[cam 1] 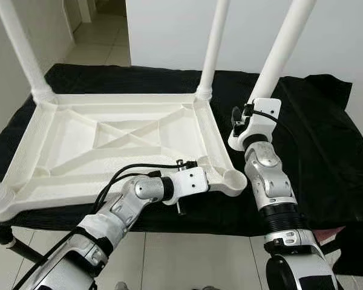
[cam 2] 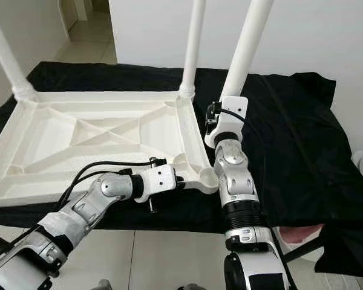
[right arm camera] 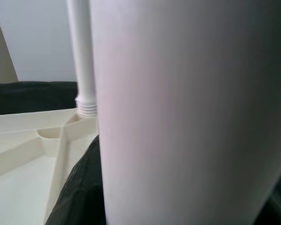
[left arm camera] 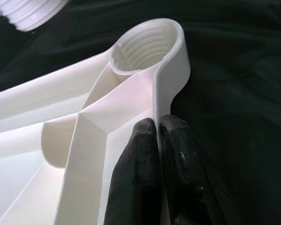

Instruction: Building children table

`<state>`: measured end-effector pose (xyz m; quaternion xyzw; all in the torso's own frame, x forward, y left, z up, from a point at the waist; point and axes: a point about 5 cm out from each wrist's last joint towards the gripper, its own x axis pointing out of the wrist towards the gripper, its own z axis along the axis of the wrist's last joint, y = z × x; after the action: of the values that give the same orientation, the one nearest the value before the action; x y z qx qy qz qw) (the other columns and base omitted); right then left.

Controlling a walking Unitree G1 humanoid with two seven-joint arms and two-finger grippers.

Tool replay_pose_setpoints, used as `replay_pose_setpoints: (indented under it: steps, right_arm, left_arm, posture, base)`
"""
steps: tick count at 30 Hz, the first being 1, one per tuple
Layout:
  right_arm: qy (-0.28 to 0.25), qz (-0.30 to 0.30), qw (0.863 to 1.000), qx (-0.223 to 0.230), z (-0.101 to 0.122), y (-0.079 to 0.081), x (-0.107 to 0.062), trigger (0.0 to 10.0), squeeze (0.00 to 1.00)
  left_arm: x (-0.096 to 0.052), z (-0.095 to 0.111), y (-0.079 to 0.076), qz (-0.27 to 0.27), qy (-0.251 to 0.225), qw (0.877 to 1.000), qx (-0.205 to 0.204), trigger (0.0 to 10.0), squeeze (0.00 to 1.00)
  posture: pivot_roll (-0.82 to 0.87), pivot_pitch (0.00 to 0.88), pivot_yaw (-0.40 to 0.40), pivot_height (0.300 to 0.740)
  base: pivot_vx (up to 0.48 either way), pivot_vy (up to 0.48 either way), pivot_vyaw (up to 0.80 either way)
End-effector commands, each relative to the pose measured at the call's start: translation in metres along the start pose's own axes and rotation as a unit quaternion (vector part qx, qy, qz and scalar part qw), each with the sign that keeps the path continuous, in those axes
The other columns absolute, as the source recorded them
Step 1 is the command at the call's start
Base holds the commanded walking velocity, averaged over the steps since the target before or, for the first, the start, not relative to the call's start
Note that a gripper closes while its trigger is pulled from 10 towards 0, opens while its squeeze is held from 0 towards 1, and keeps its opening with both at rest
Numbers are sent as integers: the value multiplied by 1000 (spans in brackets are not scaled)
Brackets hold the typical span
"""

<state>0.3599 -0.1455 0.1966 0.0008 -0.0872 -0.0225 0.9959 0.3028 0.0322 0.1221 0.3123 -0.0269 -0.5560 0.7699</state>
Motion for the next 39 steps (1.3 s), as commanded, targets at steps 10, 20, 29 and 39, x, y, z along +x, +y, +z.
replay_pose_setpoints:
  steps: [10,20,29,39]
  right_arm:
    - [-1,20,1000,-3,0,4,-4,10000,0]
    - [0,25,1000,-4,0,5,-4,10000,0]
    - [7,50,999,5,-4,9,-9,10000,0]
    - [7,75,997,-22,-13,7,-17,10000,0]
  left_arm:
    - [-8,-23,9,19,60,998,13,10000,0]
    - [-20,-40,20,34,98,994,27,10000,0]
    - [-19,-30,22,28,70,997,18,10000,0]
    - [-19,1,28,55,-39,994,-86,10000,0]
  posture:
    - [4,9,-32,740]
    - [3,11,-34,740]
    - [-1,3,-36,740]
    - [-3,0,-40,740]
  base:
    - [0,0,0]
    - [0,0,0]
    - [0,0,0]
    - [0,0,0]
